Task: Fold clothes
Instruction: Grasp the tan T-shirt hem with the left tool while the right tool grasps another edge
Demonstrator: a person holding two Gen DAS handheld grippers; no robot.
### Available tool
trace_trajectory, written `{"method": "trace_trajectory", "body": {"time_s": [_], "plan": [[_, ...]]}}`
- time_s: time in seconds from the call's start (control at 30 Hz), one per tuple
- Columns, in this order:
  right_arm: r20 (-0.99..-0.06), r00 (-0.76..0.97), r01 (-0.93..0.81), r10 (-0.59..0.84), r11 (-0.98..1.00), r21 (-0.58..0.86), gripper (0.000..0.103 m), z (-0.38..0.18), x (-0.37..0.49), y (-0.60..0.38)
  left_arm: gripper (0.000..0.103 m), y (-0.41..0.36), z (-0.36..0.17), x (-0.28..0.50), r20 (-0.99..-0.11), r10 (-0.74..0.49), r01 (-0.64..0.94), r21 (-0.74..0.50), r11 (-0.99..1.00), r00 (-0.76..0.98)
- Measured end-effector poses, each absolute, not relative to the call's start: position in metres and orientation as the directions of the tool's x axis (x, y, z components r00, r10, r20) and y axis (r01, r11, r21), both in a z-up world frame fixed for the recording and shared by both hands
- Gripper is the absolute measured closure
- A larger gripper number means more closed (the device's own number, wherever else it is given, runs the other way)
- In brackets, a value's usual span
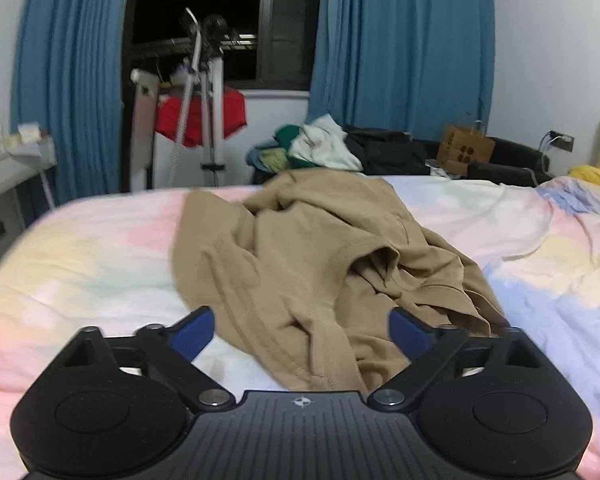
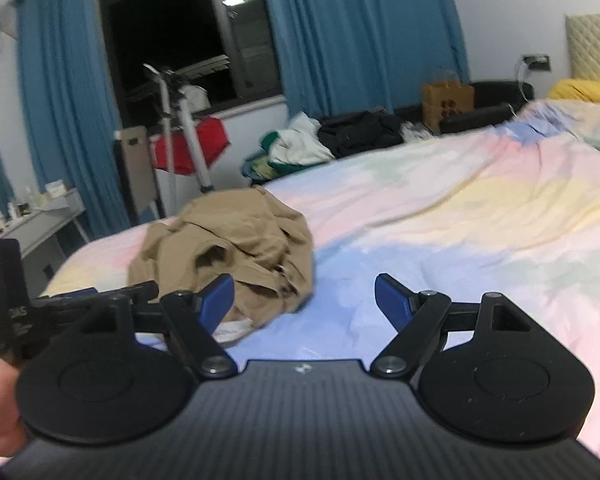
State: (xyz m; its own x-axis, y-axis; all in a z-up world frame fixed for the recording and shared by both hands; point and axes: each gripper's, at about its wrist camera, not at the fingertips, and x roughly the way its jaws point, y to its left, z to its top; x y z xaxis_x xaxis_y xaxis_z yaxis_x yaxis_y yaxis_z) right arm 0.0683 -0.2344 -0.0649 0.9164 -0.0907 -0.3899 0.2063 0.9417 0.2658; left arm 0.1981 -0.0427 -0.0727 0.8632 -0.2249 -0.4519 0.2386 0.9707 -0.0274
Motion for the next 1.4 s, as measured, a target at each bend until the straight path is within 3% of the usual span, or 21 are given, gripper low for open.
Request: {"method": "trace_trajectory", "body": {"time_s": [0.1, 0.27, 0.6, 0.77, 0.9, 1.1, 1.4], "plan": [[-0.430, 0.896, 0.256, -0.112, 0.921, 0.295, 0.024, -0.075, 0.077, -0.244, 0.033, -0.046, -0.094, 0.220, -0.498, -0.237, 0.225, -0.085, 0.971, 0.834], [-0.468, 0.873, 0.285, -0.139, 0.923, 0.259, 0.024, -0.088, 0.095, -0.243, 0.088, -0.051, -0.101, 0.219, -0.506, -0.227, 0.235, -0.049, 0.971, 0.832], [-0.396, 0.913, 0.188, -0.096, 0.961, 0.201, 0.024, -0.077, 0.096, -0.226, 0.094, 0.001, -0.002, 0.149, -0.419, -0.239, 0.237, -0.058, 0.970, 0.876], [-0.369, 0.930, 0.094, -0.008, 0.972, 0.216, 0.024, -0.064, 0.083, -0.217, 0.094, 0.030, 0.035, 0.093, -0.444, -0.264, 0.301, 0.014, 0.953, 0.856], [-0.404, 0.905, -0.043, 0.135, 0.972, 0.229, 0.024, -0.063, 0.078, -0.198, 0.094, 0.057, 0.022, 0.072, -0.499, -0.218, 0.264, 0.022, 0.964, 0.839], [-0.531, 0.824, -0.149, 0.199, 0.979, 0.136, 0.058, -0.069, 0.101, -0.159, 0.093, 0.091, -0.007, 0.077, -0.543, -0.193, 0.206, -0.038, 0.978, 0.817], [-0.558, 0.813, -0.122, 0.168, 0.985, 0.118, 0.071, -0.087, 0.132, -0.147, 0.092, 0.102, -0.022, 0.092, -0.562, -0.226, 0.232, -0.062, 0.971, 0.796]]}}
